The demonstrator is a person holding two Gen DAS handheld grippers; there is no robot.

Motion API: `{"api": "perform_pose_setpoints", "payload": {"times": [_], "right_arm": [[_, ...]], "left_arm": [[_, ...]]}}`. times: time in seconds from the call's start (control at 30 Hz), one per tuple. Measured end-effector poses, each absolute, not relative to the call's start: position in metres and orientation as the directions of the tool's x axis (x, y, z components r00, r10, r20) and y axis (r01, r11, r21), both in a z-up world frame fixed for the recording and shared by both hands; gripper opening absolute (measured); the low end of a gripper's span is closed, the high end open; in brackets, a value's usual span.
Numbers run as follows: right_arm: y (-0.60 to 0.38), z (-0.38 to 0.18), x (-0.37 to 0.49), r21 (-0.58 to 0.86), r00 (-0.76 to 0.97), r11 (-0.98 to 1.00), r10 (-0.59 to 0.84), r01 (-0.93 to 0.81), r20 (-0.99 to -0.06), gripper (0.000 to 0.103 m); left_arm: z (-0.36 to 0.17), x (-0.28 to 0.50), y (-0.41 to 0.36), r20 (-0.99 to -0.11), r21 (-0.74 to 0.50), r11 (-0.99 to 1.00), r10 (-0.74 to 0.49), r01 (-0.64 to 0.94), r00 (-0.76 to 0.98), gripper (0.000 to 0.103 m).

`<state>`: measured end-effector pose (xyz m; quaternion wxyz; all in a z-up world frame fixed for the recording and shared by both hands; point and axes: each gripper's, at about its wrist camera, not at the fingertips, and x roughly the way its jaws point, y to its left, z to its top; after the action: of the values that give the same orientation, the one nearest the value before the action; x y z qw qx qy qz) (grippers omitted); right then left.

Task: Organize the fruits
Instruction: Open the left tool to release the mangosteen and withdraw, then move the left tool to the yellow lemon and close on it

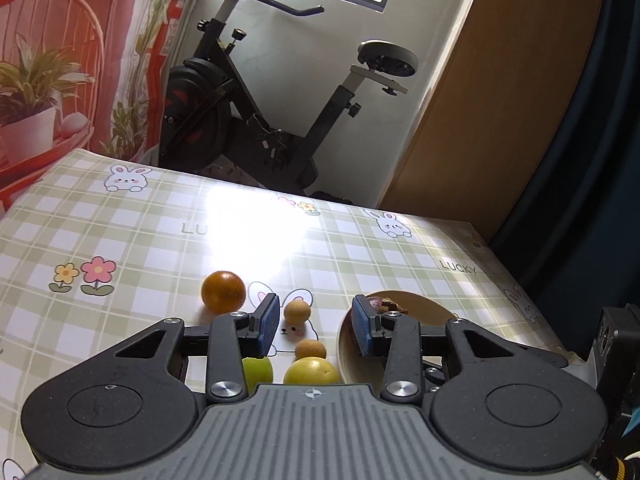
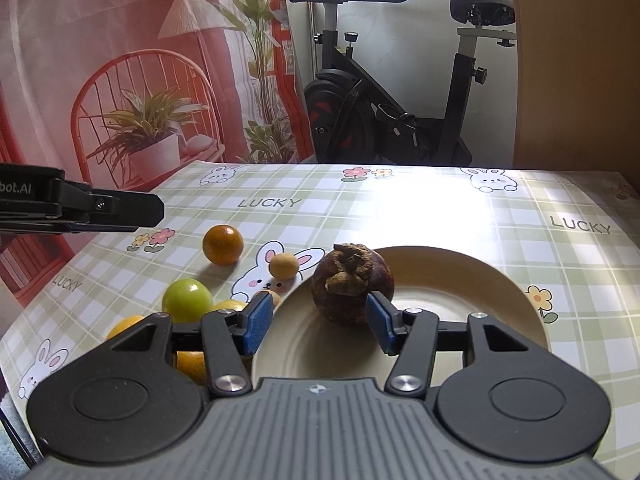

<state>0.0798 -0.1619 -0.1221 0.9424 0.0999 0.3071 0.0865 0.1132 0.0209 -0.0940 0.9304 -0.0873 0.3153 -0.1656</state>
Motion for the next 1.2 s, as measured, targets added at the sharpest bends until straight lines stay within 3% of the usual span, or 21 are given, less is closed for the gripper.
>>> {"api": "perform_pose_setpoints", "payload": {"times": [0.07,0.23,0.5,0.63,0.77,1.2], "right_arm": [[-0.155,-0.118,0.072,0.253,0.803,0.961,0.240,-0.116,-0.546,0.055],[-0.132,-0.115,0.048,0.264,0.800,0.947,0.298,-0.181,-0.520,0.055],[-0.097,-0.123,0.035,0.246,0.750,0.928,0.371,-0.279,-0.548,0.054],[-0.089,-0.128,0.031,0.233,0.735,0.924,0.383,-0.304,-0.560,0.041],[-0.087,-0.132,0.029,0.233,0.725,0.921,0.388,-0.311,-0.569,0.035],[-0.087,-0.134,0.028,0.234,0.728,0.922,0.388,-0.309,-0.565,0.035]], "left_arm": [[-0.091,0.102,0.027,-0.556,-0.227,0.951,-0.304,0.211,0.774,0.043],[-0.093,0.081,0.050,-0.558,-0.238,0.960,-0.261,0.149,0.788,0.061],[-0.115,0.062,0.056,-0.628,-0.181,0.972,-0.233,0.152,0.743,0.061],[-0.121,0.058,0.065,-0.636,-0.188,0.970,-0.239,0.154,0.734,0.060],[-0.124,0.049,0.072,-0.625,-0.204,0.970,-0.235,0.135,0.744,0.055],[-0.130,0.052,0.068,-0.640,-0.226,0.964,-0.254,0.138,0.725,0.056]]}}
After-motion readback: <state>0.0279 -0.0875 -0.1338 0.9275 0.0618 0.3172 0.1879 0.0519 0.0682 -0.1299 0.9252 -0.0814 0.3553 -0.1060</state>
